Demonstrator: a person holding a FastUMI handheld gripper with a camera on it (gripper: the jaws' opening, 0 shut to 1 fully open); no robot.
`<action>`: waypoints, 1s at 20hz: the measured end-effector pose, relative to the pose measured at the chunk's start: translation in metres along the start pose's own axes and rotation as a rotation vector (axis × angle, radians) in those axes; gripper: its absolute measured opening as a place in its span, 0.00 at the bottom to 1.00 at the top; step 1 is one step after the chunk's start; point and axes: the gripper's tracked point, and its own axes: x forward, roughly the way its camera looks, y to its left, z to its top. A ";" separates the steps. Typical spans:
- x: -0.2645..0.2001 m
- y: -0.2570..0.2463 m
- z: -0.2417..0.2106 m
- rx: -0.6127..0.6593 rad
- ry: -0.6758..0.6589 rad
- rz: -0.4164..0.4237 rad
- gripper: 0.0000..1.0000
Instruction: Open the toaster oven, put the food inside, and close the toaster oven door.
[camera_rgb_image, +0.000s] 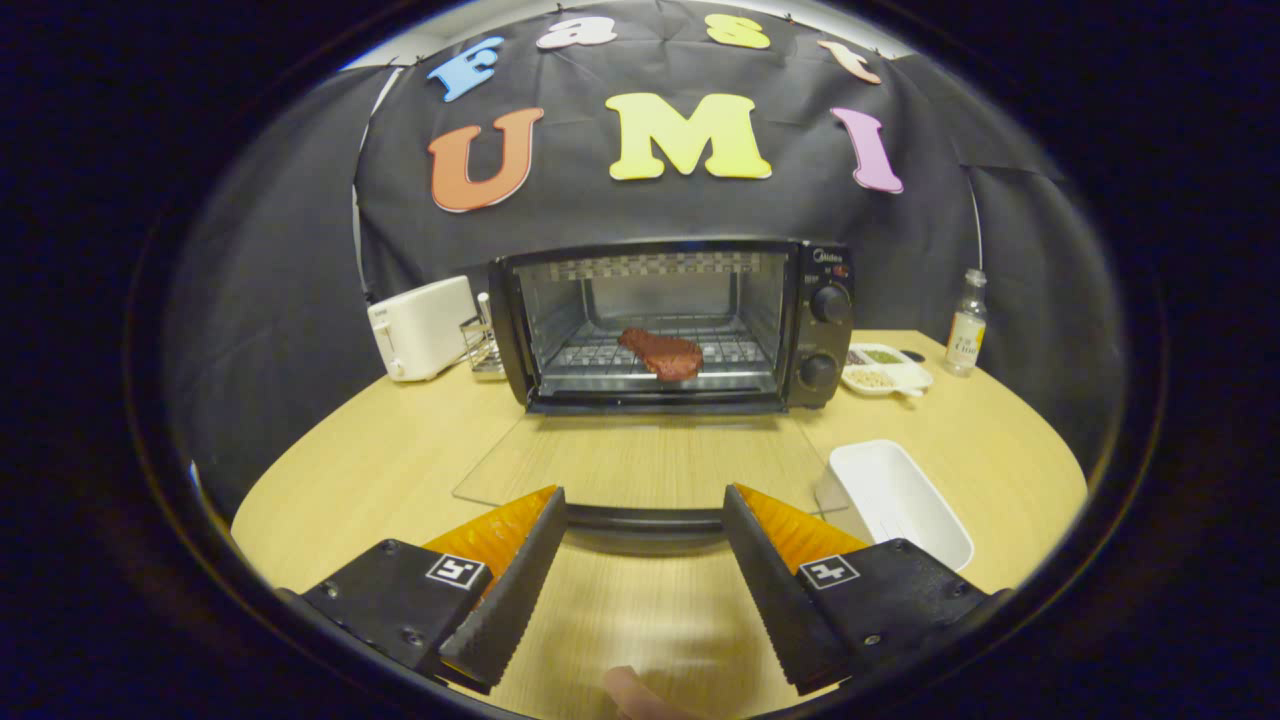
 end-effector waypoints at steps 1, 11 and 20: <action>0.003 -0.001 -0.009 0.012 0.025 -0.005 0.99; 0.022 -0.001 -0.029 0.016 0.102 -0.032 0.99; 0.012 -0.005 -0.001 -0.001 0.036 -0.083 0.99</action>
